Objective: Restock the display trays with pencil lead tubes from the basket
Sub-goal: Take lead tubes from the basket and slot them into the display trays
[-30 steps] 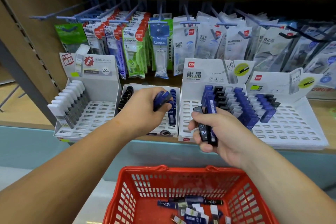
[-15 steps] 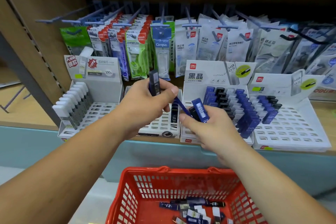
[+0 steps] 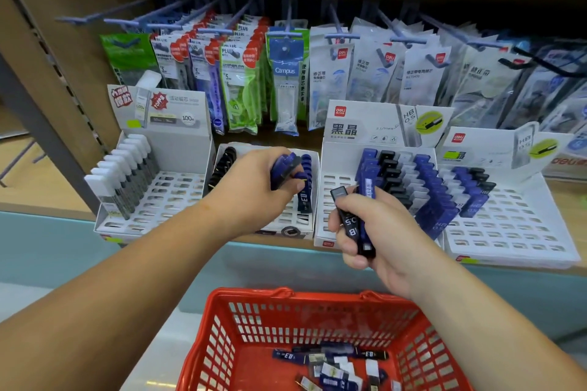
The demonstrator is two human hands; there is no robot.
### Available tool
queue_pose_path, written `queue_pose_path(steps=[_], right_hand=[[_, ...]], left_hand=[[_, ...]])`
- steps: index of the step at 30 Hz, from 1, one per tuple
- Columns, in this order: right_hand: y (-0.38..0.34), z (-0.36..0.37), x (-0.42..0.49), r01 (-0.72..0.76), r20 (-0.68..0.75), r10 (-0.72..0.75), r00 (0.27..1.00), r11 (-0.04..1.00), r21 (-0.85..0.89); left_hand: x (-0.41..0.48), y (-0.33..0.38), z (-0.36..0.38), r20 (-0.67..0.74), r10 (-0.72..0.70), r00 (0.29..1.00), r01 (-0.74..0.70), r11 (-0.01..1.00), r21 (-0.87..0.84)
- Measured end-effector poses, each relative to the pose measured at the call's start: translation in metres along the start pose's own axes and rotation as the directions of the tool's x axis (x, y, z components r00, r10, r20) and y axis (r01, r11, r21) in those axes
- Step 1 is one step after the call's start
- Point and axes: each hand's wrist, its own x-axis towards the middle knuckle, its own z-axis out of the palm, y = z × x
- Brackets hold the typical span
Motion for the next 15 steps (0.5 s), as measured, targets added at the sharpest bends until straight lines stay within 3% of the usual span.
queue_pose_path(steps=[15], right_hand=[[0.002,-0.01,0.001,-0.025,-0.007,0.025,1.0,0.998,0.05]], left_hand=[[0.002,-0.003,0.001,0.045,0.012,0.999,-0.013,1.0,0.021]])
